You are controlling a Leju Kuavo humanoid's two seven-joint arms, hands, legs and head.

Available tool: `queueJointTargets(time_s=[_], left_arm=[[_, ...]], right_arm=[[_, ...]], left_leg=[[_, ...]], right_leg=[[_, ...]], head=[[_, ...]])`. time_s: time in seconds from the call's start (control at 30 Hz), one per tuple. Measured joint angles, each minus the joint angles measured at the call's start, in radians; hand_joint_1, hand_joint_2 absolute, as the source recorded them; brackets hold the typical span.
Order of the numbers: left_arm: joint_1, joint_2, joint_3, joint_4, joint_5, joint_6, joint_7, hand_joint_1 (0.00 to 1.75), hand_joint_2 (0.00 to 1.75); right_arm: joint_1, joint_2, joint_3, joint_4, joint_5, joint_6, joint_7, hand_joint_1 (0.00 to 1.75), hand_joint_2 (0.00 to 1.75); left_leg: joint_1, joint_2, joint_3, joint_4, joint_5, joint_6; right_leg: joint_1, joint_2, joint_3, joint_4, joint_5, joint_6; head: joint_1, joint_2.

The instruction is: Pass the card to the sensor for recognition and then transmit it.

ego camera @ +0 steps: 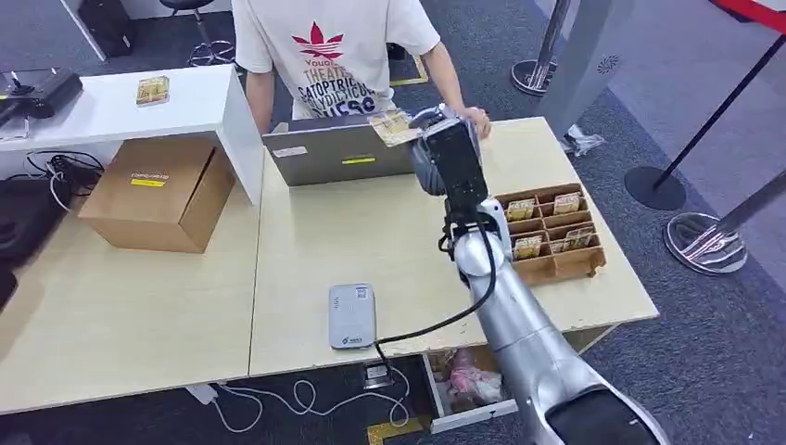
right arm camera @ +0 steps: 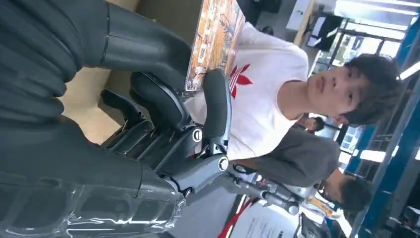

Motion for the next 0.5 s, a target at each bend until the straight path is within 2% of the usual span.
queueJointTargets(time_s=[0.23, 0.5], left_arm=[[-0.004, 0.000, 0.000, 0.000, 0.002, -0.001, 0.001, 0.00, 0.00], [-0.004, 0.000, 0.000, 0.000, 0.001, -0.001, 0.004, 0.00, 0.00]], right_arm=[[-0.064, 0.000, -0.024, 0.095, 0.007, -0.001, 0.008, 1.75, 1.75], [-0.084, 0.000, -0.042, 0.153, 0.007, -0.006, 0.012, 1.75, 1.75]], left_leg=[[0.000, 0.000, 0.000, 0.000, 0.000, 0.000], [0.000, 0.000, 0.000, 0.000, 0.000, 0.000]], right_leg=[[0.000, 0.000, 0.000, 0.000, 0.000, 0.000], [0.000, 0.000, 0.000, 0.000, 0.000, 0.000]], head=[[-0.001, 0.000], [0.000, 0.000]])
